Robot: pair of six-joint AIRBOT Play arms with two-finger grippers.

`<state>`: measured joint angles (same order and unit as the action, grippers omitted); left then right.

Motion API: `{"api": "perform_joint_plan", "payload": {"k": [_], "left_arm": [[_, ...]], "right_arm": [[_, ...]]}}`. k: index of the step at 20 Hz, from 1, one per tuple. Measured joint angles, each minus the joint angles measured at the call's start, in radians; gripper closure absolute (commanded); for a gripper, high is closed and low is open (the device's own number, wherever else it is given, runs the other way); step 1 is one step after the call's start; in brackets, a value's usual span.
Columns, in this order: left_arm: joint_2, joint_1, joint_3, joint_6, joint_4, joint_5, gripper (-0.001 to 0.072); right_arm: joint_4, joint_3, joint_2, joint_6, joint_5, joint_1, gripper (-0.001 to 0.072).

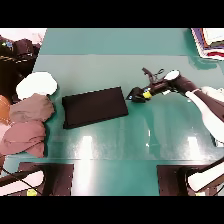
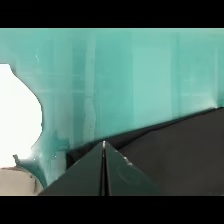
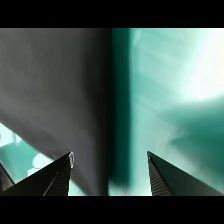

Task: Fold the shirts.

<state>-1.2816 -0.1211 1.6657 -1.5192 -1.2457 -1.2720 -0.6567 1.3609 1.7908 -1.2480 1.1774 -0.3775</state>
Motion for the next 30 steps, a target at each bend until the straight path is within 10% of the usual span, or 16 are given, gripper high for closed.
{"api": "perform_joint_plan", "payload": {"k": [2, 6, 7, 15, 30], "left_arm": [[0.000, 0.000, 0.000, 0.003, 0.001, -0.009, 0.0684], [0.000, 0.000, 0.000, 0.007, 0.019, -0.022, 0.0685], [0.000, 0.002, 0.000, 0.008, 0.031, -0.023, 0.0686], [0.000, 0.157, 0.000, 0.035, 0.069, -0.014, 0.0685], [0.000, 0.264, 0.000, 0.047, 0.077, 0.025, 0.0685]], "right_arm": [[0.043, 0.068, 0.074, -0.008, 0.017, -0.053, 0.0199], [0.087, 0.195, 0.180, -0.016, 0.018, -0.138, 0.0670], [0.095, 0.220, 0.191, -0.017, 0.016, -0.151, 0.0694], [0.078, 0.225, 0.058, -0.010, -0.016, -0.041, 0.0694], [-0.048, -0.114, -0.467, -0.024, -0.145, 0.995, 0.0695]]}}
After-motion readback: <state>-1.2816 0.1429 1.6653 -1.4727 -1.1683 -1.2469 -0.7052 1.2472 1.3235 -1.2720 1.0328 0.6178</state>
